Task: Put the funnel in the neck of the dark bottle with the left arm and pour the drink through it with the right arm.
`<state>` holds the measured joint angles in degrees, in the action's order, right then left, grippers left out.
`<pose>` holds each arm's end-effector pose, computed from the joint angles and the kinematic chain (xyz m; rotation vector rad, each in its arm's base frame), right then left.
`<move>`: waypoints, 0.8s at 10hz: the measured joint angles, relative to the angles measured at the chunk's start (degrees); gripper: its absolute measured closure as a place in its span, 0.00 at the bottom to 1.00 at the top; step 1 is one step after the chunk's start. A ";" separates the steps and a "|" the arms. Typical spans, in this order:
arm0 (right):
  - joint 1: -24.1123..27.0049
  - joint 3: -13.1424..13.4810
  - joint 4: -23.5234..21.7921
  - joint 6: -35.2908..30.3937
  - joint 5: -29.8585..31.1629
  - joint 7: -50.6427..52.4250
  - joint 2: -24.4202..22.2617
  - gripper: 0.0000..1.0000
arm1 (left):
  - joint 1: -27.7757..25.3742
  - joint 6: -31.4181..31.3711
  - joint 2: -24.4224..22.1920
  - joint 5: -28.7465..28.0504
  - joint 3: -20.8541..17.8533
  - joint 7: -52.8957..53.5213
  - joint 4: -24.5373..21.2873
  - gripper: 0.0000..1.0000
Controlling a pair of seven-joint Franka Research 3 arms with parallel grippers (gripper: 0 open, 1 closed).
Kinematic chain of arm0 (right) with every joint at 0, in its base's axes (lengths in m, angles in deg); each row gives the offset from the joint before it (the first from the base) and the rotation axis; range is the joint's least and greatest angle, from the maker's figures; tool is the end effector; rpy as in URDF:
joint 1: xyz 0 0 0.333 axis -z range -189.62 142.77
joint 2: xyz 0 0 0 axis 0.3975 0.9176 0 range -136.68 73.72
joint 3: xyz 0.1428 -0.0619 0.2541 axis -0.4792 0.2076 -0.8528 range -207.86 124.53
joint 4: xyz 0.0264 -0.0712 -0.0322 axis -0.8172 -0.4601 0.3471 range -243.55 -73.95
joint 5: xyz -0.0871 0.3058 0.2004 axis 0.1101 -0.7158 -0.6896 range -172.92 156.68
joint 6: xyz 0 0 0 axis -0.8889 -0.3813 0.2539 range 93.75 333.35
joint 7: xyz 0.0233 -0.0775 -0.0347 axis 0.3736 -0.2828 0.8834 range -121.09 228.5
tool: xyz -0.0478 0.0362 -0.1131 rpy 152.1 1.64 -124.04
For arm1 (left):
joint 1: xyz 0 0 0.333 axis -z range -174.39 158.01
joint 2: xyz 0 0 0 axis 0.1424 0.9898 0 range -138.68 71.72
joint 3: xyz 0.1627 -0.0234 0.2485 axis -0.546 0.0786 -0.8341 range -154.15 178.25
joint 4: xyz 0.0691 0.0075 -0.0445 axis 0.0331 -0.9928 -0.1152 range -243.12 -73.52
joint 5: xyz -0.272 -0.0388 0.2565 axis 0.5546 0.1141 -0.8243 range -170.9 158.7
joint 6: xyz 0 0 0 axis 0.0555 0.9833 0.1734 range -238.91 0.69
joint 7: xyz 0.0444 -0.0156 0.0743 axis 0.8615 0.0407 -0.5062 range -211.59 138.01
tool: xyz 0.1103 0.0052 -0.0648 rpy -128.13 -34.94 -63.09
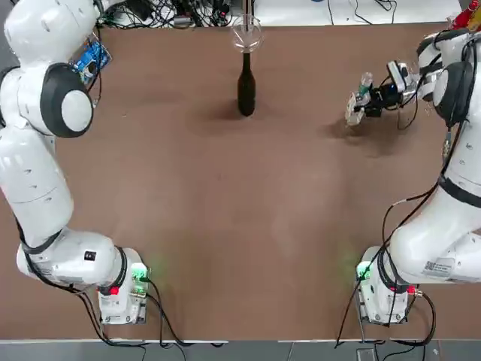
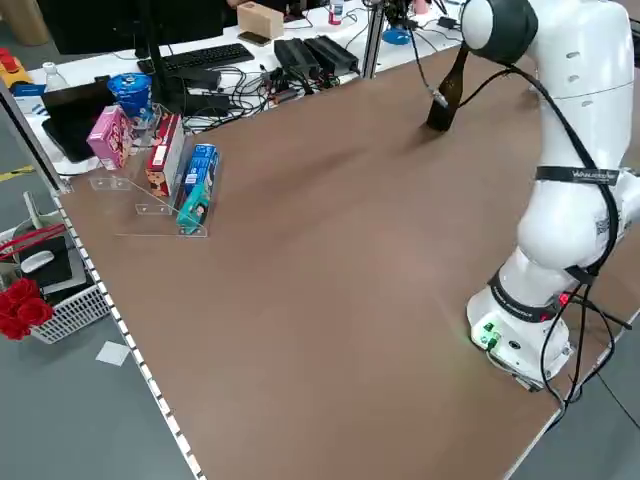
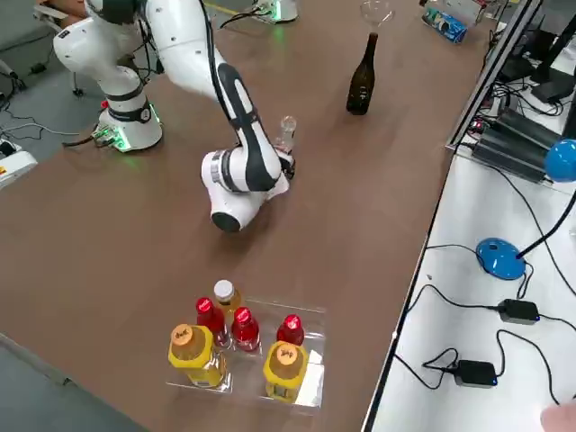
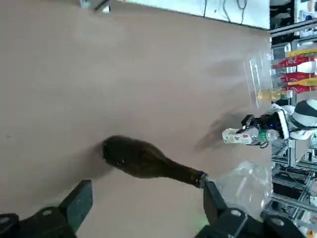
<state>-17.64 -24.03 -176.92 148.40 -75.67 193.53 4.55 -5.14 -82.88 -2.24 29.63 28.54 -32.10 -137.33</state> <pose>0.5161 -0.0786 0.1760 -1.4293 -1.2604 -0.8965 0.6633 -0.2417 0.4714 2.3697 -0.2430 0.0531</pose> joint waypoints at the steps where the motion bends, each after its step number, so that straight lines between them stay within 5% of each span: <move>1: -0.30 0.01 -1.09 0.70 0.02 -3.01 -2.62 0.61 | -2.01 1.05 -0.95 1.72 0.51 3.84 -0.03 0.01; 4: -1.85 -0.06 -6.01 4.70 0.06 -12.37 -10.41 0.61 | -4.11 -1.34 -0.11 7.03 5.37 21.02 -0.86 0.01; 8: -3.77 -2.55 -11.55 11.98 0.10 -26.47 -21.76 0.61 | -3.68 -4.22 6.45 14.29 9.66 60.64 -1.63 0.01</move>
<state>-21.40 -26.58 -188.47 160.38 -75.58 167.07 -17.21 -8.83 -87.11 4.21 43.93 38.20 28.54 -138.96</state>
